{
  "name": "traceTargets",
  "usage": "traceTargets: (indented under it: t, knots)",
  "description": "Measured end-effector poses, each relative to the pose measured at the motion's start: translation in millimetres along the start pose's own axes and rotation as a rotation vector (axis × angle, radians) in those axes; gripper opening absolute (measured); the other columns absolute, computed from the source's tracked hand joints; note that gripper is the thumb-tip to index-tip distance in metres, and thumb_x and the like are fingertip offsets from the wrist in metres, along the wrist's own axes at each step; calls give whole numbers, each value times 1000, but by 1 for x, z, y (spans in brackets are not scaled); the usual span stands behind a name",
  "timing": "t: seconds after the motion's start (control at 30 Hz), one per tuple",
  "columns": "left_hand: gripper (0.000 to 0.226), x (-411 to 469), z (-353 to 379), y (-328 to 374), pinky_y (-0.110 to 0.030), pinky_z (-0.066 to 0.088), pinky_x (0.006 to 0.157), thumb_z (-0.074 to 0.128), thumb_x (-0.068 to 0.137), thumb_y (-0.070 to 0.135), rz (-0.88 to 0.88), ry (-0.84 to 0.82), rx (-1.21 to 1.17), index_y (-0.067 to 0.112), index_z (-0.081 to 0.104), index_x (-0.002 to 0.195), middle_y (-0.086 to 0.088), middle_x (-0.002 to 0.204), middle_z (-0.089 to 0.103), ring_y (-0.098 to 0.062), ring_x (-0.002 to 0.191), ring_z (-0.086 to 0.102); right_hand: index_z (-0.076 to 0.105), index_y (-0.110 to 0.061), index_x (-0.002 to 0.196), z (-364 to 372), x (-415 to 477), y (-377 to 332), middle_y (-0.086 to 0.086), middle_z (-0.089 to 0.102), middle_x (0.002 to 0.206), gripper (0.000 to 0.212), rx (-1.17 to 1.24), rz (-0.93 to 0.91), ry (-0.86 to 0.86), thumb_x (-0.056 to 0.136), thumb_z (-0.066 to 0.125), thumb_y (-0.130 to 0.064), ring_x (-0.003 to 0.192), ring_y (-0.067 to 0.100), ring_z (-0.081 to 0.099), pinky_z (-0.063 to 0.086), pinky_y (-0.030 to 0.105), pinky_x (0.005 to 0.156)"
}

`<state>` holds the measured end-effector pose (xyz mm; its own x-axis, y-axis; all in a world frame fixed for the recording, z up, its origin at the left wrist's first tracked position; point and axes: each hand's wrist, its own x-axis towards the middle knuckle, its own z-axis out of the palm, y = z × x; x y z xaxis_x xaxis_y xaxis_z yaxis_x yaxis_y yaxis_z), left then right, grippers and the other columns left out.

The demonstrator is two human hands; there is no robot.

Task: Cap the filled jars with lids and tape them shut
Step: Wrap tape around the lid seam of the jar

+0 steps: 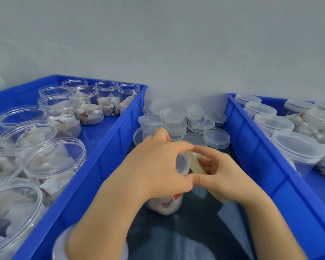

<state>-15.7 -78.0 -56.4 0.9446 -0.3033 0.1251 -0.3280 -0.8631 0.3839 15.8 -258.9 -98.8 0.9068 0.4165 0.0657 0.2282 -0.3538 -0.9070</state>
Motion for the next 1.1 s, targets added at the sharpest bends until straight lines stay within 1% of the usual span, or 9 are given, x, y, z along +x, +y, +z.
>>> traceTargets:
  t: [0.1, 0.17, 0.27, 0.33, 0.4, 0.53, 0.73, 0.97, 1.1]
  knots:
    - [56, -1, 8, 4, -28, 42, 82, 59, 69, 55, -23, 73, 13, 51, 46, 124, 11, 119, 33, -10, 105, 41, 52, -45, 118, 4, -10, 4, 30, 60, 103, 65, 57, -72, -10, 60, 81, -41, 88, 45, 60, 49, 61, 84]
    - [47, -1, 11, 4, -29, 41, 86, 61, 73, 51, -10, 102, 26, 49, 48, 118, 12, 122, 38, -11, 107, 43, 51, -41, 109, 8, -15, 5, 36, 53, 93, 50, 74, -117, 11, 66, 77, -40, 72, 44, 53, 45, 60, 69]
    - [39, 3, 14, 8, -30, 34, 77, 60, 76, 47, 3, 123, 88, 44, 49, 113, 13, 118, 47, -12, 99, 44, 49, -38, 97, 11, -16, 9, 24, 41, 72, 36, -2, -152, 99, 70, 74, -39, 64, 35, 38, 37, 52, 58]
    - [32, 6, 15, 11, -31, 30, 73, 57, 76, 44, 5, 139, 121, 41, 48, 106, 12, 113, 49, -13, 93, 44, 51, -37, 89, 11, -16, 11, 13, 33, 66, 28, -55, -171, 140, 75, 73, -29, 62, 30, 33, 33, 46, 56]
    - [26, 8, 17, 12, -32, 28, 73, 52, 77, 43, 16, 146, 147, 38, 46, 101, 11, 110, 49, -14, 92, 44, 52, -34, 81, 11, -18, 12, -2, 32, 59, 23, -103, -179, 148, 80, 72, -21, 54, 14, 31, 30, 33, 52]
    - [19, 8, 15, 10, -32, 28, 75, 49, 76, 43, 47, 144, 128, 40, 38, 90, 13, 107, 49, -14, 94, 44, 53, -36, 79, 14, -19, 8, -12, 34, 48, 22, -182, -175, 161, 84, 68, -21, 48, 7, 29, 27, 17, 46]
    - [22, 10, 10, 6, -31, 30, 80, 59, 72, 41, 66, 96, 47, 43, 43, 87, 17, 109, 50, -10, 96, 42, 58, -36, 73, 17, -23, -6, -27, 48, 52, 26, -258, -175, 232, 80, 69, -13, 45, 3, 40, 31, 9, 46]
    - [10, 8, 17, 9, -33, 27, 83, 51, 81, 40, 73, 144, 115, 38, 48, 91, 13, 107, 46, -14, 102, 42, 55, -44, 59, 26, -27, -12, -26, 51, 55, 38, -254, -194, 316, 75, 67, -12, 53, 1, 48, 35, 8, 49]
    - [14, 9, 24, 12, -36, 27, 81, 47, 85, 38, 50, 200, 175, 33, 53, 98, 9, 108, 46, -17, 103, 43, 48, -44, 60, 34, -26, -12, -9, 51, 66, 45, -312, -226, 375, 73, 61, -4, 65, 6, 48, 37, 10, 56]
